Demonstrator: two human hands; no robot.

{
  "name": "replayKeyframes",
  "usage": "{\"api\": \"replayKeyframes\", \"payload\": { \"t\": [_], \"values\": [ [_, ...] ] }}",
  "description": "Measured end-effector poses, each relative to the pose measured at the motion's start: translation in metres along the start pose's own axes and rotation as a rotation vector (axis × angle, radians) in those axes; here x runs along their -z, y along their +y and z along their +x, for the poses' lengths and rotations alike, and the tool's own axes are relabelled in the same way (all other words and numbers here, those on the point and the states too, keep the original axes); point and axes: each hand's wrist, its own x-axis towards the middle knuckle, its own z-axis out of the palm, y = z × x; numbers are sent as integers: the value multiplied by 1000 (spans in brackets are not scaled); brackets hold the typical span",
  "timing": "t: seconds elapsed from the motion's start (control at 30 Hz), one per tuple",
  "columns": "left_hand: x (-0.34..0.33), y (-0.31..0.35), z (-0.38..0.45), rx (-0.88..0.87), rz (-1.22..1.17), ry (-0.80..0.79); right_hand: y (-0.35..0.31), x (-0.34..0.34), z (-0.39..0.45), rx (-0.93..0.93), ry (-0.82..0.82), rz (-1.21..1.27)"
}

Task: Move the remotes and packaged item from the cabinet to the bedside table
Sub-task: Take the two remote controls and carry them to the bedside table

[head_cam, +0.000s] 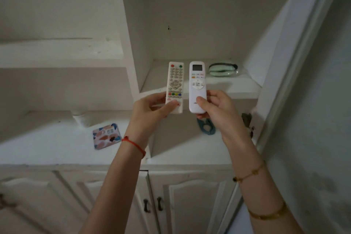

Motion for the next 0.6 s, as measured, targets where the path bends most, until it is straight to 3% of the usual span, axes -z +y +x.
{"api": "replayKeyframes", "payload": {
  "t": [0.6],
  "values": [
    [48, -53, -143, 277, -87, 119, 59, -37, -123, -184, -218, -53]
  ]
}}
